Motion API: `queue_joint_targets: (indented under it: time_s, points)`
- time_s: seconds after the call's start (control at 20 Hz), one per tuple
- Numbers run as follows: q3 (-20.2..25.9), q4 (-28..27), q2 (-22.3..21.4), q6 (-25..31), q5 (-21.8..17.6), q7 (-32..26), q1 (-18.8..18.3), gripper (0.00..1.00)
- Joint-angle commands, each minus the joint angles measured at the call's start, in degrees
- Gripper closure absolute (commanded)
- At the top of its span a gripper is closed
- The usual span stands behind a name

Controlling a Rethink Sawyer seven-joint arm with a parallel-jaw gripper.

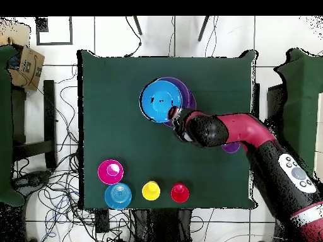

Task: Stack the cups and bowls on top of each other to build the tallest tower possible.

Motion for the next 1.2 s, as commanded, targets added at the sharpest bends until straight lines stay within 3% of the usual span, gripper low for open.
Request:
queue_joint_targets:
  time_s: [0.05, 0.3, 0.55, 1.2]
  points:
    - [-4.5, 1.2, -3.6, 0.3, 1.9, 3.9, 4.6, 1.00]
    - [-4.5, 1.6, -8.1, 3.0, 6.5, 4.9, 7.0, 1.00]
    - [-6.1, 2.1, -8.1, 1.6, 7.3, 3.6, 7.8, 1.00]
    - [-6.0, 3.2, -7.9, 1.5, 9.3, -0.7, 5.5, 1.00]
